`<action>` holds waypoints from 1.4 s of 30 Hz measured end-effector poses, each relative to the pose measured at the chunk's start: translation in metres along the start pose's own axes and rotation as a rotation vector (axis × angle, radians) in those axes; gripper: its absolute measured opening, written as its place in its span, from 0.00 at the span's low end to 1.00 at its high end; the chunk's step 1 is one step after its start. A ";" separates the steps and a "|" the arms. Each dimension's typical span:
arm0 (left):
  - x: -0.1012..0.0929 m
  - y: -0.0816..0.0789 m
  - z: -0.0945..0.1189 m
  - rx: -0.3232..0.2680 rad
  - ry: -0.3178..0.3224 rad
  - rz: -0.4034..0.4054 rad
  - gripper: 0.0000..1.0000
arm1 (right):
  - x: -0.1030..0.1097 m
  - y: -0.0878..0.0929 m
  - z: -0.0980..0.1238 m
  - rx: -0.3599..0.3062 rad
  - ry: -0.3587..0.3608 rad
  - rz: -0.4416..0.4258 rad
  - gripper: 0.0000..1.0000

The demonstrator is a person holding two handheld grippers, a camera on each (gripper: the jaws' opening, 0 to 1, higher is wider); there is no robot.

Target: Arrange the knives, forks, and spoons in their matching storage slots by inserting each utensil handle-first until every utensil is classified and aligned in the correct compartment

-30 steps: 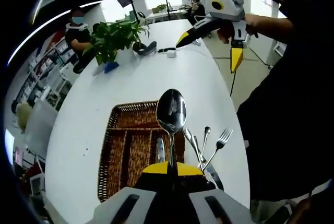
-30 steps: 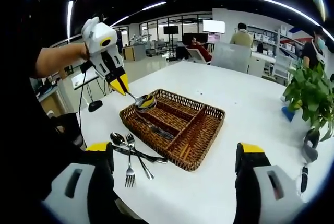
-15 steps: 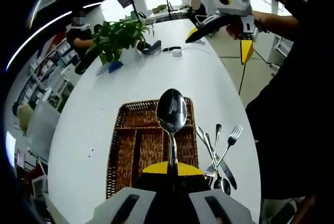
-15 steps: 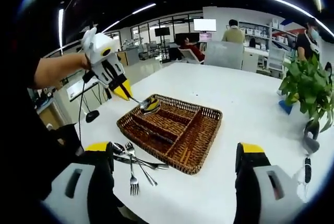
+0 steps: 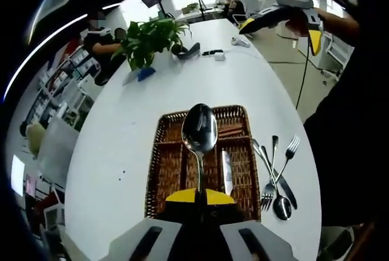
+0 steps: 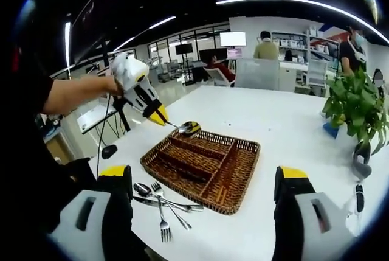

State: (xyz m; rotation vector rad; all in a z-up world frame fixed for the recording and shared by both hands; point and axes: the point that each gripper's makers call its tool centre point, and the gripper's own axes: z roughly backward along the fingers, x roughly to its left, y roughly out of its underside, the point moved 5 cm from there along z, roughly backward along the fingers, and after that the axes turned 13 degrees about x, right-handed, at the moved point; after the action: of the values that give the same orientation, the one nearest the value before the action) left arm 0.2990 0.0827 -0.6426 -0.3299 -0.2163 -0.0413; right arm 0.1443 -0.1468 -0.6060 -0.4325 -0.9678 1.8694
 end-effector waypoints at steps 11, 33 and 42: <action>0.044 0.000 -0.001 -0.003 -0.025 -0.042 0.00 | 0.001 -0.003 0.005 -0.009 0.005 -0.009 0.99; 0.113 -0.011 -0.021 0.022 -0.056 0.002 0.00 | -0.008 -0.001 0.010 0.034 0.044 -0.030 0.99; 0.119 -0.012 -0.027 0.021 -0.055 0.008 0.00 | -0.010 0.001 0.010 0.038 0.047 -0.038 0.99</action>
State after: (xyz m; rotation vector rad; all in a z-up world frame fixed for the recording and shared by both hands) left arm 0.4195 0.0625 -0.6377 -0.3111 -0.2697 -0.0215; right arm 0.1424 -0.1601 -0.6014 -0.4304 -0.9018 1.8327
